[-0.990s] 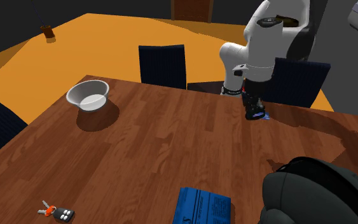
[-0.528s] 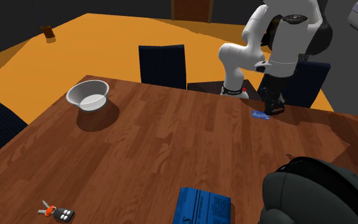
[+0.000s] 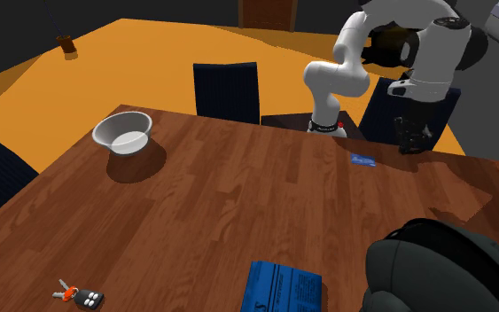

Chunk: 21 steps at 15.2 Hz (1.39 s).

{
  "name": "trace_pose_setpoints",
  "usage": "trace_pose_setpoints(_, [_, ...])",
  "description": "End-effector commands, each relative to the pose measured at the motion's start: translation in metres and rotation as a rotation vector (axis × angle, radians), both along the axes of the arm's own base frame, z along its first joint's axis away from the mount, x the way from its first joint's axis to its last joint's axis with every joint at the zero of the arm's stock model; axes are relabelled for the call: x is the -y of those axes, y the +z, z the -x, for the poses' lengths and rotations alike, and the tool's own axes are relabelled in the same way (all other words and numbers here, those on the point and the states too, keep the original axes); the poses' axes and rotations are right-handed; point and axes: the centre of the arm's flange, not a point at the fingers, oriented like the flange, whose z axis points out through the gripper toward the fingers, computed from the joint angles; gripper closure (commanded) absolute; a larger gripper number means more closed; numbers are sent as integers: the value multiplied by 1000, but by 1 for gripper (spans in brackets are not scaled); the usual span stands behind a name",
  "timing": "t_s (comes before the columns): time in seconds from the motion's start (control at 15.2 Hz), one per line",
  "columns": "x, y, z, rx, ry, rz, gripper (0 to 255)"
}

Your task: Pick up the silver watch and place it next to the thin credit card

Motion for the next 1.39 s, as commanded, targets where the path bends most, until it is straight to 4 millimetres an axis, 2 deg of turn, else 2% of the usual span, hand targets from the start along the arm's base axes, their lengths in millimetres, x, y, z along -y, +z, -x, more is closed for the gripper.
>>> trace_pose_setpoints(0.0, [8,-2,24,-1,-2,0,255])
trace_pose_setpoints(0.07, [10,-2,36,-1,-2,0,255])
trace_pose_setpoints(1.25, [10,-97,36,-1,-2,0,255])
trace_pose_setpoints(1.32, [10,-97,36,-1,-2,0,255])
